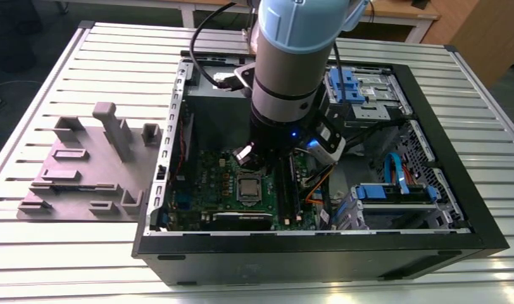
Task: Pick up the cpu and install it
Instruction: 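Install the first cpu locking lever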
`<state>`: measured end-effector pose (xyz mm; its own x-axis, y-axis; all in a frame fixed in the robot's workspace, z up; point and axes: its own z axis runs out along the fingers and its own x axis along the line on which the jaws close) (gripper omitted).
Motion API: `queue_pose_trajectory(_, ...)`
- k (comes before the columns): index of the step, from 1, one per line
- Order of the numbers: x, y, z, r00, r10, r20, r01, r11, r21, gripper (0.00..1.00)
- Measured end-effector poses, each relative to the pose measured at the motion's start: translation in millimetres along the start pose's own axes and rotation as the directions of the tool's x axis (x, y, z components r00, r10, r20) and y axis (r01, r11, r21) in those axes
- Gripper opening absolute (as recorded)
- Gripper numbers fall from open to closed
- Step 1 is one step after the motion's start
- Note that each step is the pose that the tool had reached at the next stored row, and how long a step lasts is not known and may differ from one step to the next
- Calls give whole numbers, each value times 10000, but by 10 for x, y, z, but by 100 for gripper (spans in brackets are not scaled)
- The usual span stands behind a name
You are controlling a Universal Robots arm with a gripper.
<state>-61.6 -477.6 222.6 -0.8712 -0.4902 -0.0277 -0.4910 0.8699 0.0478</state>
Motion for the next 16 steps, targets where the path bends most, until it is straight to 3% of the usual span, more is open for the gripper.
queue_pose_trajectory(7, 20, 10, 28, 10000, 0, -4, 0, 10000, 13, 10)
queue_pose_trajectory(16, 29, 6, 130, 10000, 39, -85, -38, 9999, 158, 10)
